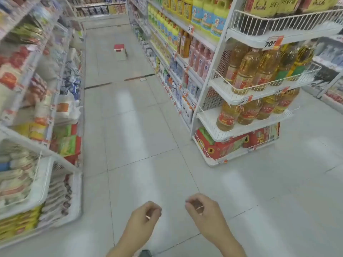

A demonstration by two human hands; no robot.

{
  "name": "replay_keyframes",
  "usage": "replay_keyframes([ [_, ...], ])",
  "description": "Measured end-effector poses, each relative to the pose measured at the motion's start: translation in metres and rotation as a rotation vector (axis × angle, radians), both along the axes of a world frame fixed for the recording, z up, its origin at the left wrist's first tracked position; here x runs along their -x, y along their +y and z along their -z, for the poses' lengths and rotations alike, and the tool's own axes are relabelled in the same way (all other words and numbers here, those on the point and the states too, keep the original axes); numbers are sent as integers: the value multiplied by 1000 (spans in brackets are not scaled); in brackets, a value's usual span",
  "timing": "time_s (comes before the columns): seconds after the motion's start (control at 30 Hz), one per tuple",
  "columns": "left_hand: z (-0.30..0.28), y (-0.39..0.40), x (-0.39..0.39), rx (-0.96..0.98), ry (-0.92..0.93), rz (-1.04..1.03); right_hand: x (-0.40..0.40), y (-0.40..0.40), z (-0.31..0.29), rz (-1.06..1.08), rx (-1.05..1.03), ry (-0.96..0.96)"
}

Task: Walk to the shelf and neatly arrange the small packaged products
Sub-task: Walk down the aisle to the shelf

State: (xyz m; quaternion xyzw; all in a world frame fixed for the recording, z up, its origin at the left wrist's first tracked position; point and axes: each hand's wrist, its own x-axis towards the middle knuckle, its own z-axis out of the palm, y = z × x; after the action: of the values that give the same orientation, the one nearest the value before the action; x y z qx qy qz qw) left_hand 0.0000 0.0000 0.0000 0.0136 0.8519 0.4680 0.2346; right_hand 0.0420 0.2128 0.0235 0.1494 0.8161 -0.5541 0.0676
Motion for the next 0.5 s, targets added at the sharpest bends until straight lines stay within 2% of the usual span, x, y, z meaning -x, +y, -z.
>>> replay_keyframes([
  [0.3, 13, -28, 39, -23, -81, -245, 111, -20, 15, -262, -24, -28],
  [0.5, 29, -44, 136, -41, -143, -274, 222, -48, 27, -319, -56, -60],
])
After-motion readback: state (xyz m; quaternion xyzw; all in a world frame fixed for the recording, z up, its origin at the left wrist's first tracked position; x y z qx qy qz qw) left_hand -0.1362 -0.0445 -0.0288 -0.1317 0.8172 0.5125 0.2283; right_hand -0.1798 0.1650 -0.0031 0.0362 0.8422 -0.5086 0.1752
